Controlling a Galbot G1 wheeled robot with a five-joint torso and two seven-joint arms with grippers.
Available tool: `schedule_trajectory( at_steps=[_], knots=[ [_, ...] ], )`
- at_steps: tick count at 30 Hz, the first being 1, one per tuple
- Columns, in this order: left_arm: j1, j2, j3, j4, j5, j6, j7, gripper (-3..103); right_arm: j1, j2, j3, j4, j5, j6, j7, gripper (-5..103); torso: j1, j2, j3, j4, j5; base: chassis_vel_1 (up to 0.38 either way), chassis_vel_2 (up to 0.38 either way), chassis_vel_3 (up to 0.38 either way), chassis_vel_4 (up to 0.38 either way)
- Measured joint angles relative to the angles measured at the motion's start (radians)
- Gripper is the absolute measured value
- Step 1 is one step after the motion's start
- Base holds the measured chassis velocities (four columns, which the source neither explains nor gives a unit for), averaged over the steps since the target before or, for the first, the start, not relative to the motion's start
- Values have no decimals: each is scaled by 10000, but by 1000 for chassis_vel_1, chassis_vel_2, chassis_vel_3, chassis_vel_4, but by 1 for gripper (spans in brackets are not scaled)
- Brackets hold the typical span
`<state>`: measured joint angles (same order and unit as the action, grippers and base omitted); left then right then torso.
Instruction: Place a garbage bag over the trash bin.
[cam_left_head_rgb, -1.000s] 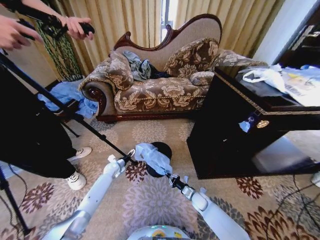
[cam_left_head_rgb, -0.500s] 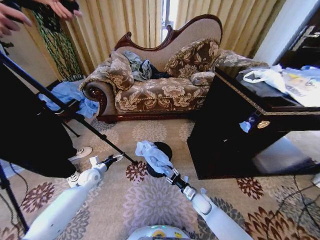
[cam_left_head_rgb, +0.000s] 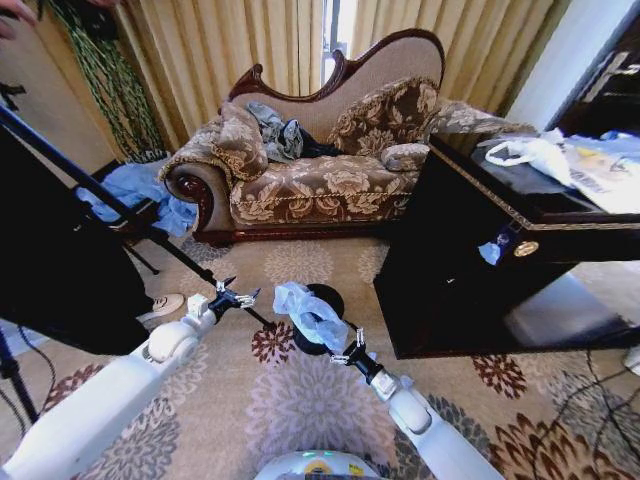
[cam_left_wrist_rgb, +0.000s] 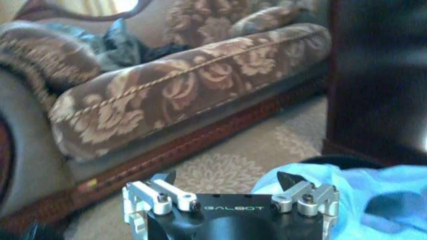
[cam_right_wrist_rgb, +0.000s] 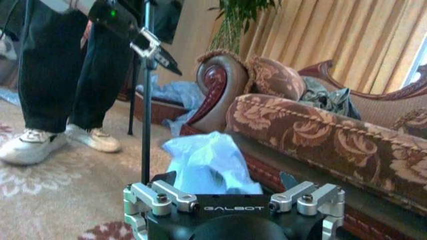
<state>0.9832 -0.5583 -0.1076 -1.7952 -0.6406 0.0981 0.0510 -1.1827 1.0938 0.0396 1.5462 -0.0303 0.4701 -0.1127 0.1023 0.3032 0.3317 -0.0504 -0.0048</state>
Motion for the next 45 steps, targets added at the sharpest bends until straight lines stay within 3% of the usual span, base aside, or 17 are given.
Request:
schedule_trajectory(
  at_steps=[5,8,12,15,16,20,25,29,31,34,39,42,43,45],
  knots=[
    [-793,408,967,269,488,-442,414,100,-284,-72,267,358,79,86,-15,100,0,0,0,1,0,0,0,0,0],
    [-1840,540,2197,741,941,-963,750,100,-653,-32,619,870,131,72,19,100,1,0,0,0,0,0,0,0,0],
    [-2553,542,3134,961,1241,-1192,905,99,-912,101,811,1107,178,10,84,100,1,0,0,1,-2,0,0,0,0],
    [-3732,408,4865,1390,1641,-1634,1146,98,-1197,343,1023,1138,69,108,105,100,1,0,1,1,-2,0,0,0,0],
    [-3732,408,4865,1390,1641,-1634,1146,98,-1197,343,1023,1138,69,108,105,100,1,0,1,1,-2,0,0,0,0],
    [-5082,-145,6427,2095,1900,-1917,1412,97,-1522,613,1267,1068,-80,260,109,100,2,0,1,-2,-1,0,0,0,0],
    [-5607,-680,6987,2666,1980,-2000,1466,89,-1652,758,1405,1024,-147,355,136,100,2,0,1,0,-1,0,0,0,0],
    [-5808,-1097,7190,3170,1841,-1992,1696,74,-1728,812,1532,1010,-168,373,180,100,2,0,1,0,-2,0,0,0,0],
    [-5814,-1106,7248,3181,1721,-1948,1939,62,-1732,836,1581,987,-170,374,190,100,2,0,1,-2,-1,0,0,0,0],
    [-5794,-956,7301,3056,1629,-1922,2170,57,-1723,894,1605,946,-170,374,193,100,2,0,1,-1,0,0,0,0,0],
    [-5723,-669,7318,2779,1537,-1928,2660,32,-1629,1039,1567,815,-171,379,194,100,1,0,0,2,0,0,0,0,0],
    [-5710,-642,7304,2791,1547,-1916,2755,35,-1559,1068,1553,751,-171,379,194,100,2,0,1,1,0,0,0,0,0],
    [-5701,-668,7303,2880,1565,-1909,2768,44,-1519,1082,1552,710,-170,379,197,100,1,0,0,0,0,0,0,0,0],
    [-5670,-735,7294,3009,1595,-1902,2767,49,-1495,1085,1552,672,-168,385,201,100,1,0,1,1,-1,0,0,0,0]
  ],
)
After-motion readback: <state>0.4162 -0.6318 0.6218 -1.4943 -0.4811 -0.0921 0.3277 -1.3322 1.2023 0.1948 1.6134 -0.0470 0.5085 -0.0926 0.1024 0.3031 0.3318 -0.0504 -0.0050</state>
